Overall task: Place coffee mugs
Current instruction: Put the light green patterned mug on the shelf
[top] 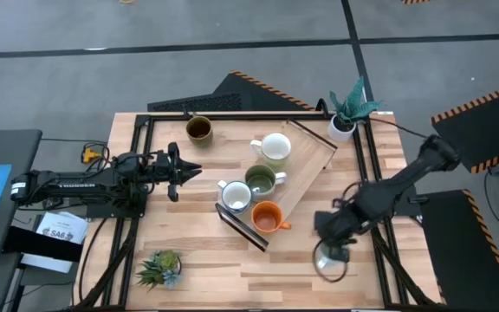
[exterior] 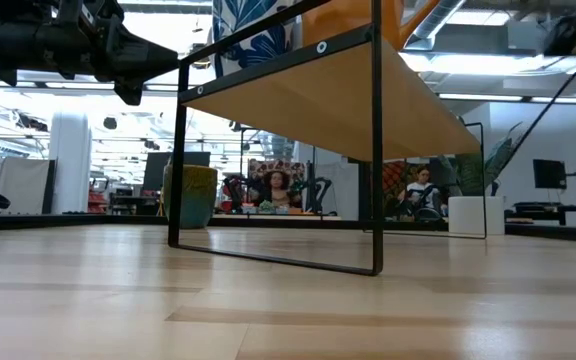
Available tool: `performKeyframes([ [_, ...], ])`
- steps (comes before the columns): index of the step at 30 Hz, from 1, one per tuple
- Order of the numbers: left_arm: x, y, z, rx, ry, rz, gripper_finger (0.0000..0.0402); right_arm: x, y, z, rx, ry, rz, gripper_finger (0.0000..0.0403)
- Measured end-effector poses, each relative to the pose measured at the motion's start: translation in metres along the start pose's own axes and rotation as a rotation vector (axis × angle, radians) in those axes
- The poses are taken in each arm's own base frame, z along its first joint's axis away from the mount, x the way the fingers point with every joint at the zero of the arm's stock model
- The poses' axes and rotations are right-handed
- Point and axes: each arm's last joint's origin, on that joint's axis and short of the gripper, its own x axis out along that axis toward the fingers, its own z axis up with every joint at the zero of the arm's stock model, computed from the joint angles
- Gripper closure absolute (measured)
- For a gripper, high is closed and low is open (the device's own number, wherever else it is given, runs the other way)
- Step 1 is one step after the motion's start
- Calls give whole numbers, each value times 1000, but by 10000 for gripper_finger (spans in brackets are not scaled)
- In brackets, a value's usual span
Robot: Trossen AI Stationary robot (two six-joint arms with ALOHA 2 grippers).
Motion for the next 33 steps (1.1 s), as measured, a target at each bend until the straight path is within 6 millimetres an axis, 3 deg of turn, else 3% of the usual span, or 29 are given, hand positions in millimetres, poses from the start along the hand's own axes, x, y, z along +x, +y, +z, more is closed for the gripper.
performKeyframes([
  [7, 0, 1, 0, 0, -5, 32, 346, -69, -36, -20, 95, -248, 70, 357],
  [11, 0, 2, 0, 0, -8, 62, 346, -109, -56, -17, 193, -483, -30, 357],
  [15, 0, 2, 0, 0, -9, 65, 346, -140, -66, -6, 222, -596, -97, 357],
  [18, 0, 2, 0, 0, -8, 65, 346, -147, -70, 10, 214, -566, -173, 357],
  [25, 0, 2, 0, 0, -7, 64, 346, -135, -86, 53, 231, -380, -364, 357],
  [33, 0, 2, -1, 0, 10, 67, 346, -114, -81, 81, 166, -259, -289, 357],
])
